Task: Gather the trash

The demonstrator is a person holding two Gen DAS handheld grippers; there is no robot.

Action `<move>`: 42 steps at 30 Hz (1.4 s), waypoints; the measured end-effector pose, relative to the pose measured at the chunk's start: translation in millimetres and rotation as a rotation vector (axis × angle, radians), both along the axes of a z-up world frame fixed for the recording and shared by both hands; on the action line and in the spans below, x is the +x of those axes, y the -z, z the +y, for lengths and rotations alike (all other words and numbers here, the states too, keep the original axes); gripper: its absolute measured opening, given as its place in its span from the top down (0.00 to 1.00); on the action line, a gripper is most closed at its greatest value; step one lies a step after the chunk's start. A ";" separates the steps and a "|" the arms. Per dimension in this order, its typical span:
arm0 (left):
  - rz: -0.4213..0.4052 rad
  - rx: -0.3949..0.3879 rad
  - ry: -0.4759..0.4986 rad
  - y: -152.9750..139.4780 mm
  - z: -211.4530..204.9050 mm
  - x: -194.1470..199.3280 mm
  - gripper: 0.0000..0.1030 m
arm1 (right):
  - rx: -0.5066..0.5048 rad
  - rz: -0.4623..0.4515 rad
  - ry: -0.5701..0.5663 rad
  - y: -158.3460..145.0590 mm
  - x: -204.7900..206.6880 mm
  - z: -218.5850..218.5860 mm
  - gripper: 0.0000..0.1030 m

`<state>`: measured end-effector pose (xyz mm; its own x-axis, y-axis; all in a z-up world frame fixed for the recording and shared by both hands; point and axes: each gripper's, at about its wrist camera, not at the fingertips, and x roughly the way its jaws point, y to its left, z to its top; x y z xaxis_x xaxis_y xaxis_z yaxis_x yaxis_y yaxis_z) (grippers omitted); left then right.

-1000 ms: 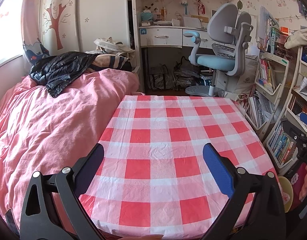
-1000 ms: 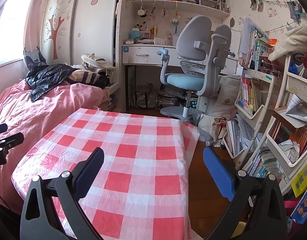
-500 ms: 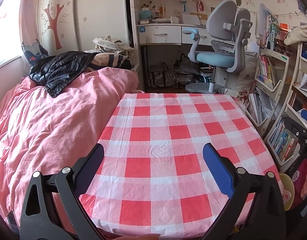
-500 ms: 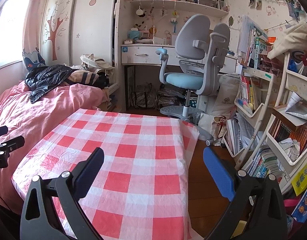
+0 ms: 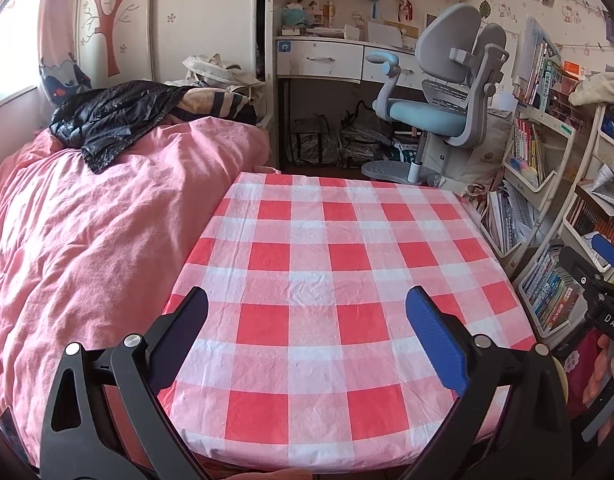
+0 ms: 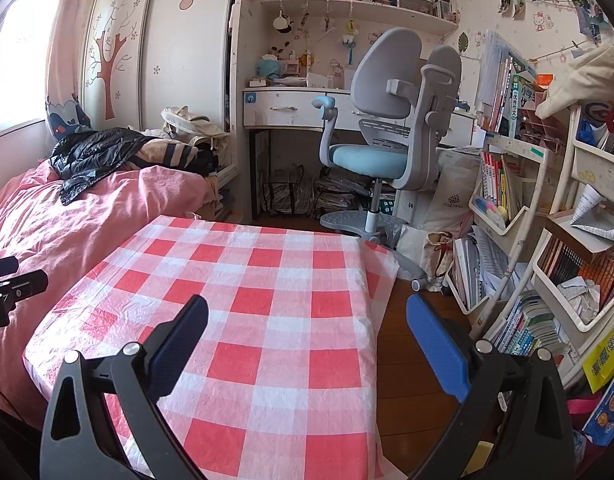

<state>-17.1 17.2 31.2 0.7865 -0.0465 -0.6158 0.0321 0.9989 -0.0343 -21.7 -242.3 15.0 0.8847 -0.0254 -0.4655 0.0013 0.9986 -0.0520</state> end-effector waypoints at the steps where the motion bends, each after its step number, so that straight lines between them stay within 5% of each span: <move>1: -0.001 -0.003 0.001 -0.2 0.1 -0.3 0.07 | 0.000 0.000 0.000 0.0 -0.3 -0.1 0.07; 42: -0.007 0.013 -0.002 -2.7 0.1 -2.2 0.07 | -0.006 0.005 -0.003 1.9 0.1 -0.9 0.07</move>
<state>-19.3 17.3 33.9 0.7911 -0.0372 -0.6106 0.0306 0.9993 -0.0212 -21.6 -243.3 13.1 0.8825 -0.0253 -0.4696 -0.0022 0.9983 -0.0579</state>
